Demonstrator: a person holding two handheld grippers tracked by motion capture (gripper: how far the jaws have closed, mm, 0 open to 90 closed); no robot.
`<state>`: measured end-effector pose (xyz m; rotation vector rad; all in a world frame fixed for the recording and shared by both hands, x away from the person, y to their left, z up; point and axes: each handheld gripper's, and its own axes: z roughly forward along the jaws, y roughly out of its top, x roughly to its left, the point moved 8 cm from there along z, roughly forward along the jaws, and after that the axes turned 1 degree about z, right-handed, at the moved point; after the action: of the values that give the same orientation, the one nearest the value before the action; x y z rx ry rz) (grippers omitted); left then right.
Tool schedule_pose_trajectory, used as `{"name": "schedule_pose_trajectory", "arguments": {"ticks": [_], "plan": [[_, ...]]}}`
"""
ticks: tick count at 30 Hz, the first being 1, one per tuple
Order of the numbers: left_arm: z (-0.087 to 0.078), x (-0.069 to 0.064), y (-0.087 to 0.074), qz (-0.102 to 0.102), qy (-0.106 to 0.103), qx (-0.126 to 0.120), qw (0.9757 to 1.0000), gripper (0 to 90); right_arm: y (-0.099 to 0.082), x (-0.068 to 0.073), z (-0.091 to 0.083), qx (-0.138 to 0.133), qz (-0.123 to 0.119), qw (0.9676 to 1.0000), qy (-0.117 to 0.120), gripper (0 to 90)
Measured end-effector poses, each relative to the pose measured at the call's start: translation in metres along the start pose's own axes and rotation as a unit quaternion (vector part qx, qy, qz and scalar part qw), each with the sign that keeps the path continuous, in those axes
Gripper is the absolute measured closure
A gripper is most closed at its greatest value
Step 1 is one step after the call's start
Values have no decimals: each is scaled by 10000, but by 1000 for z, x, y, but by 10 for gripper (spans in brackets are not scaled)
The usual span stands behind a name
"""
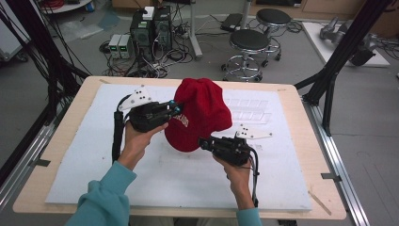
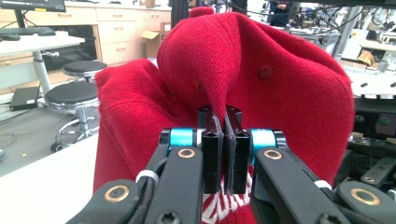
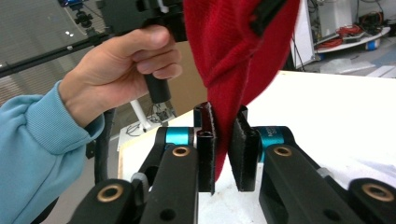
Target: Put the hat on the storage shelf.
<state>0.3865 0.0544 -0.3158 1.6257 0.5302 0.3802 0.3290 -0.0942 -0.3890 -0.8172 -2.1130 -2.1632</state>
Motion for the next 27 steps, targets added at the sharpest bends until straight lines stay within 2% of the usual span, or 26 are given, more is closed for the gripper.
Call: {"name": "schedule_pose_trajectory", "arguments": {"ticks": [5, 22, 25, 27], "plan": [[1, 1, -2, 8, 19, 64, 10000, 868, 0, 3, 1, 63, -122, 9999, 61, 856], [3, 2, -5, 2, -19, 187, 9998, 863, 0, 5, 0, 148, -337, 9993, -9, 862], [3, 3, -5, 3, -16, 180, 9998, 840, 0, 5, -1, 161, -409, 9990, -66, 863], [3, 4, -5, 49, 49, 150, 9999, 775, 1, 5, 0, 149, -457, 9988, -126, 863]]}}
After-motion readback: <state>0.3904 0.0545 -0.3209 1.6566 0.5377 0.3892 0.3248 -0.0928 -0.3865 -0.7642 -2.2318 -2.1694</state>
